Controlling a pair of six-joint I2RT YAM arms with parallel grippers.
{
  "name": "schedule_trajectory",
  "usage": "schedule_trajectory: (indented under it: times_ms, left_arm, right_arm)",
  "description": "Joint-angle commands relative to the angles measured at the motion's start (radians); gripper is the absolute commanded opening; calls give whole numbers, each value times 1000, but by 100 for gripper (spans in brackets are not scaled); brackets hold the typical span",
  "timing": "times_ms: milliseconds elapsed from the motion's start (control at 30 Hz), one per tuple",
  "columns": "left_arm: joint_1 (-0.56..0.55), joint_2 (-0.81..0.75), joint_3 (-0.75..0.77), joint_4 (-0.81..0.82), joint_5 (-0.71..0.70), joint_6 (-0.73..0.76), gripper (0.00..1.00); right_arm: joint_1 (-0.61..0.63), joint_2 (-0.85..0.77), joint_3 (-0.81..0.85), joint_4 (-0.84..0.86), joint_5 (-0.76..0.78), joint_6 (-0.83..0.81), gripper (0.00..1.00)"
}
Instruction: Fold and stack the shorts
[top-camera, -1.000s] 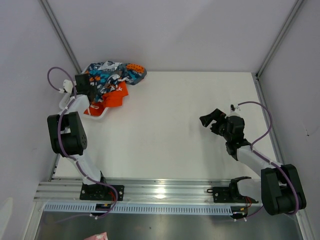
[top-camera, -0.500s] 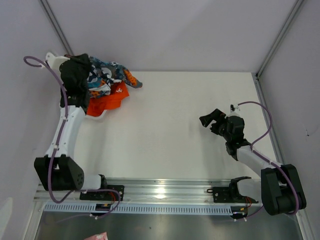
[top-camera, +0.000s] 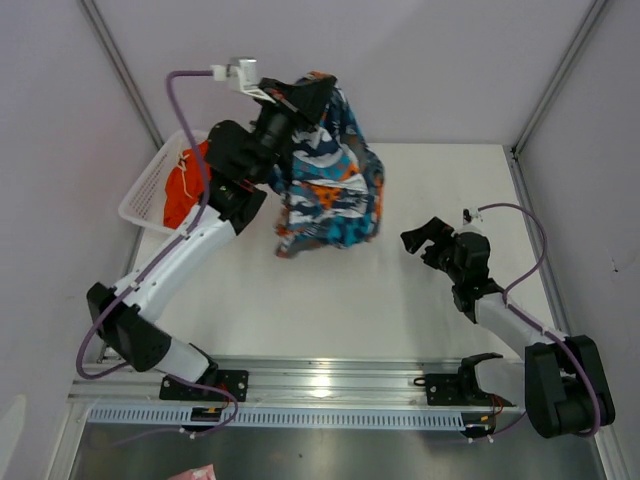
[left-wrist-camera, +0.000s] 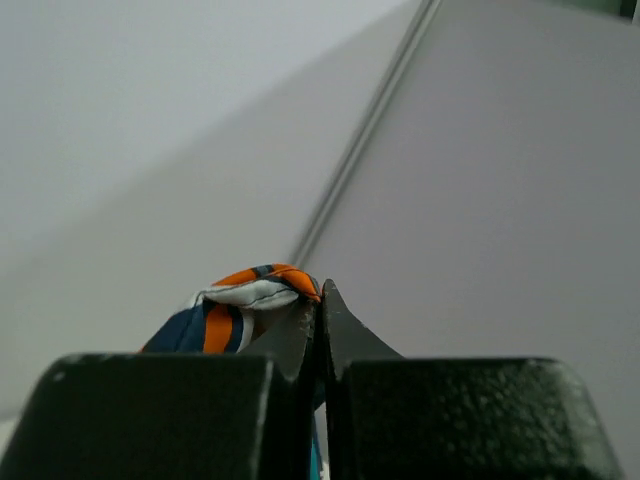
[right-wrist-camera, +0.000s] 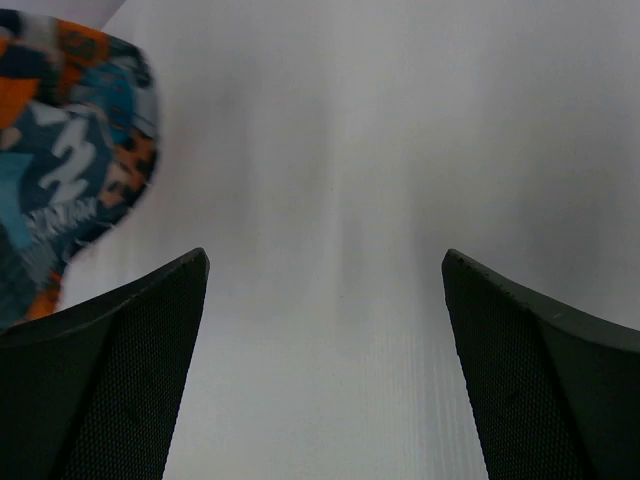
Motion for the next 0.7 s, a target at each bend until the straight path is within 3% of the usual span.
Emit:
schedule_trajectory:
  times_ms: [0, 100, 133, 200, 233, 333, 533, 667]
  left_arm:
    - [-44, 88, 23, 19, 19, 9, 0]
    - [-38, 146, 4, -16, -11, -16, 0]
    - [-38, 154, -3, -43, -43, -7, 28]
    - [-26, 189, 21, -217, -93, -7, 69]
    - [-6, 203, 98, -297, -76, -10, 99]
    - [22, 234, 191, -628, -96, 1, 99]
    - [84, 212, 156, -1027, -229, 76, 99]
    - [167, 226, -30, -1048, -124, 96, 99]
  right_arm:
    - [5, -81, 11, -35, 79, -20, 100]
    - [3, -155, -13, -56, 161, -18, 99]
    - [3, -172, -21, -54, 180, -15, 100]
    - [3, -196, -39, -49, 185, -17, 100]
    - [3, -210, -42, -49, 191, -15, 99]
    - [3, -200, -39, -52, 190, -12, 99]
    - [3, -148, -21, -43, 147, -1, 100]
    - [3, -131, -20, -30, 128, 5, 99]
